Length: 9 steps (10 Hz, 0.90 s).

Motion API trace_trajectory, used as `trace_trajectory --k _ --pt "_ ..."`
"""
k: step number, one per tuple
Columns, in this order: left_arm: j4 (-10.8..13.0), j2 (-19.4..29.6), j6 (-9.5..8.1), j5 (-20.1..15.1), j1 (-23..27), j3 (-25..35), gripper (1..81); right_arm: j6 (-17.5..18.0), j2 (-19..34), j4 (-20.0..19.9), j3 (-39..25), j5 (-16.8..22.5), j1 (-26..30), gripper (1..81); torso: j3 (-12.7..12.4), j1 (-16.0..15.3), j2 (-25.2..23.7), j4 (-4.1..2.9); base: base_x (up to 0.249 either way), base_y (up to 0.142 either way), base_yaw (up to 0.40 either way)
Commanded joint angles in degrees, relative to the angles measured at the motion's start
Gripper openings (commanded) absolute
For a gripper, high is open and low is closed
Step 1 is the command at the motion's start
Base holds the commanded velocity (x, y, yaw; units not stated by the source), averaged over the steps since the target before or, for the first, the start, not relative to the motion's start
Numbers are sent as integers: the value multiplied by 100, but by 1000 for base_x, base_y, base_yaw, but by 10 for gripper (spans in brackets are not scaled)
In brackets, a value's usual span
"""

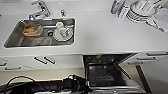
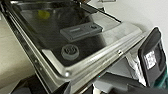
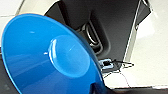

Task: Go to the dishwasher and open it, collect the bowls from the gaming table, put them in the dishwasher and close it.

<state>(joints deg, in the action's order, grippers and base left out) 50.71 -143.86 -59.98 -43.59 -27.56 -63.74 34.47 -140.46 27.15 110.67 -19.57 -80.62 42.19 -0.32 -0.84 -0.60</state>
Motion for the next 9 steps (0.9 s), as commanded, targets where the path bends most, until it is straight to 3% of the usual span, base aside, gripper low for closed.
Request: trace_trajectory --k 1,2,3,4,7,9 --pt "1122 1491 364 -53 -1938 1506 811 366 1236 98 -1205 383 470 10 0 0 0 0 0 0 0" --pt "1553 1535 364 -1 -2441 1435 811 480 1465 98 -1477 436 707 10 0 0 0 0 0 0 0" --pt "1810 1518 364 314 -2898 1190 811 586 1649 98 -1759 506 927 10 0 0 0 0 0 0 0" --pt "1950 1457 364 867 -3293 744 811 674 1816 89 -2057 698 1199 10 0 0 0 0 0 0 0" --pt "2057 1201 364 2686 -4068 -1005 811 788 2168 -95 -2682 1103 1894 10 0 0 0 0 0 0 0" --pt "2048 1341 346 3670 -4332 -1613 811 902 2440 -236 -2988 1435 2490 10 0 0 0 0 0 0 0"
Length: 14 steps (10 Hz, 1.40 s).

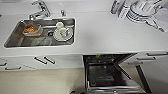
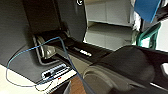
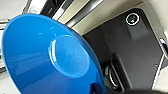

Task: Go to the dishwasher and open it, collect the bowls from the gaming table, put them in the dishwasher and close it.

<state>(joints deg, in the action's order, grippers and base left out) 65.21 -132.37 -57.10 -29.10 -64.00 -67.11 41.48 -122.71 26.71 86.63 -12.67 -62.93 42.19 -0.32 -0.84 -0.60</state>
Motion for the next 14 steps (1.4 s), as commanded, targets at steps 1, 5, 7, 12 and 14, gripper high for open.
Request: trace_trajectory --k 1,5,7,12,14 --pt "590 236 59 2442 -793 -1461 811 306 814 -201 -778 949 985 10 0 0 0 0 0 0 0" --pt "467 -448 -2 3497 -1365 -3473 811 913 1009 -201 -1017 977 1892 10 0 0 0 0 0 0 0" --pt "239 -773 -38 4095 -1620 -4605 811 1273 1044 -201 -1035 1152 2428 10 0 0 0 0 0 0 0" --pt "-131 -1653 -47 4272 -2051 -6182 811 1995 447 -210 -631 1898 3755 10 0 0 0 0 0 0 0" --pt "-131 -1776 -47 4263 -2121 -6323 811 2091 113 -227 -394 2268 4195 10 0 0 0 0 0 0 0"
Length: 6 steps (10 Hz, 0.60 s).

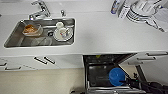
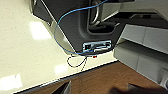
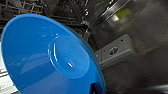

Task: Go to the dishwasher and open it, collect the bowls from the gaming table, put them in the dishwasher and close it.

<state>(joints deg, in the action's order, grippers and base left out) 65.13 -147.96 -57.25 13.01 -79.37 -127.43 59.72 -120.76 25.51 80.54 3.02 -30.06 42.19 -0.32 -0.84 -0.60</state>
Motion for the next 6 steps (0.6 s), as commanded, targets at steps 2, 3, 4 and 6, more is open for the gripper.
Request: trace_trajectory --k 2,3,4,6 --pt "-115 -305 -23 62 -619 -406 811 268 -399 -213 583 989 1207 10 0 0 0 0 0 0 0" --pt "-80 -305 -23 62 -628 -406 811 268 -408 -354 777 1007 1348 10 0 0 0 0 0 0 0" --pt "-71 -305 -23 62 -637 -414 811 268 -408 -398 830 1016 1454 10 0 0 0 0 0 0 0" --pt "-45 -314 -23 70 -637 -441 811 268 -425 -416 813 1016 1463 811 0 0 0 0 0 0 0"
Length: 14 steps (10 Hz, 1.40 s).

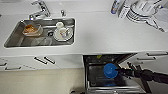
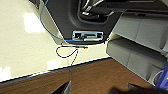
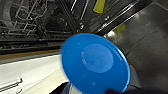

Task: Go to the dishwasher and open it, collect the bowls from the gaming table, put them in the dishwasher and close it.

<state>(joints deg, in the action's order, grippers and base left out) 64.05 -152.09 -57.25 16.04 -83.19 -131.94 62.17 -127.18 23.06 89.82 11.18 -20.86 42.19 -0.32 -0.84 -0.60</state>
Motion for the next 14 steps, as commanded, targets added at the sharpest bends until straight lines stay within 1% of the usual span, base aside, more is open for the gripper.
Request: trace_trajectory --k 1,2,3,4,5,6,7,8,10,11,12,14 --pt "64 91 -23 -242 -255 10 811 23 269 -171 -141 270 516 811 0 0 0 0 0 0 0" --pt "64 56 -15 -277 -255 -8 811 5 348 -171 -202 558 516 811 0 0 0 0 0 0 0" --pt "64 -58 29 -321 -255 -86 811 -65 489 -171 -491 1111 542 811 0 0 0 0 0 0 0" --pt "55 -190 29 -321 -264 -306 811 -74 691 -171 -774 1395 438 811 0 0 0 0 0 0 0" --pt "46 -340 21 -312 -255 -595 811 -82 937 -171 -923 1431 149 811 0 0 0 0 0 0 0" --pt "11 -497 21 -268 -255 -928 811 -187 1165 -171 -1002 1405 -185 811 0 0 0 0 0 0 0" --pt "-6 -612 21 -251 -255 -1194 811 -390 1368 -171 -1047 1361 -511 811 0 0 0 0 0 0 0" --pt "-6 -700 21 -251 -255 -1369 811 -504 1604 -162 -1116 1248 -827 811 0 0 0 0 0 0 0" --pt "-24 -718 12 -242 -255 -1449 811 -741 1966 -153 -1214 800 -1573 811 0 0 0 0 0 0 0" --pt "-24 -709 -6 -242 -255 -1449 811 -882 2001 -127 -1153 527 -2022 811 0 0 0 0 0 0 0" --pt "-15 -718 -6 -242 -255 -1449 811 -987 1984 -109 -1091 342 -2426 811 0 -369 -573 0 0 0 0" --pt "-6 -726 -6 -233 -238 -1449 811 -1180 1730 -13 -845 -202 -3314 811 0 -404 -632 0 0 0 0"
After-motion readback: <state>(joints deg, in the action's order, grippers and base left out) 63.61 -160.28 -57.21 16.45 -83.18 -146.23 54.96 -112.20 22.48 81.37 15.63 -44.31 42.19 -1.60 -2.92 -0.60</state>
